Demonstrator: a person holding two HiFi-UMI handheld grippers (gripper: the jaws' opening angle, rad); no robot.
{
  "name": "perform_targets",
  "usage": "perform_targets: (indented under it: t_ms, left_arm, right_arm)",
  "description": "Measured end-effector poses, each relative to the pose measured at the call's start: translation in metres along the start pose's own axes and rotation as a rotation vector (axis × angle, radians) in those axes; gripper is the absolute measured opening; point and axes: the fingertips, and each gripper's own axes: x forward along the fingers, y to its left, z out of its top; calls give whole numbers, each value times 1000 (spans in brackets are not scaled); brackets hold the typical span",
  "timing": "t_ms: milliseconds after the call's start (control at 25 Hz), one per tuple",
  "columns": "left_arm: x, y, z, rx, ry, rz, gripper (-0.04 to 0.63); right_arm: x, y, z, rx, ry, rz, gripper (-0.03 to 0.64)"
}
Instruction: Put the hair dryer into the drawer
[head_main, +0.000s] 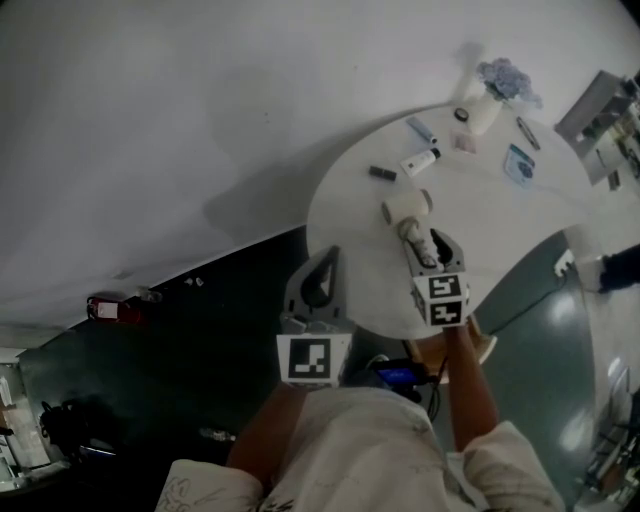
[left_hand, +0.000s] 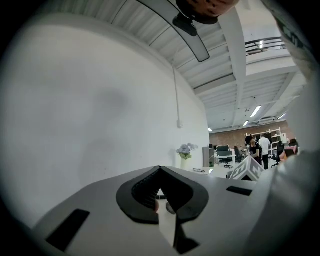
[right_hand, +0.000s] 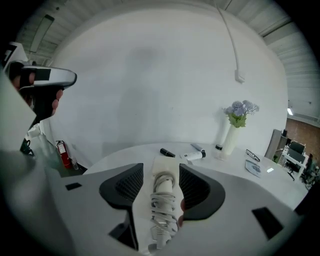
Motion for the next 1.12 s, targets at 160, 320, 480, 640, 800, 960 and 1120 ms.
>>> perform_targets:
  t_ms: [160,320,480,640,800,960,1120]
  left_arm:
    - [-4,6,-3,-6,10,25,2]
    - [-7,9,-3,-3,11,37,2]
    - [-9,10,-7,-2,16,42,2]
    - [-9,10,-11,-1,20,48,2]
    - [-9,11,-15,-12,33,54,2]
    - [-8,11,-15,-8,30,56,2]
    - [-9,11,-17,-20,38,60,2]
  right_arm:
    - [16,4,-18,-24,76,28,239]
    - [31,3,-34,-35,150,34,252]
    - [46,-1,-49,-35,221,38,259]
    - [61,0,-62,-37,304,77,264]
    - [74,-4,-69,-65,341,83,265]
    - [82,-5,-74,-44,364,97,273]
    - [88,-3,-85,-29,414,123,273]
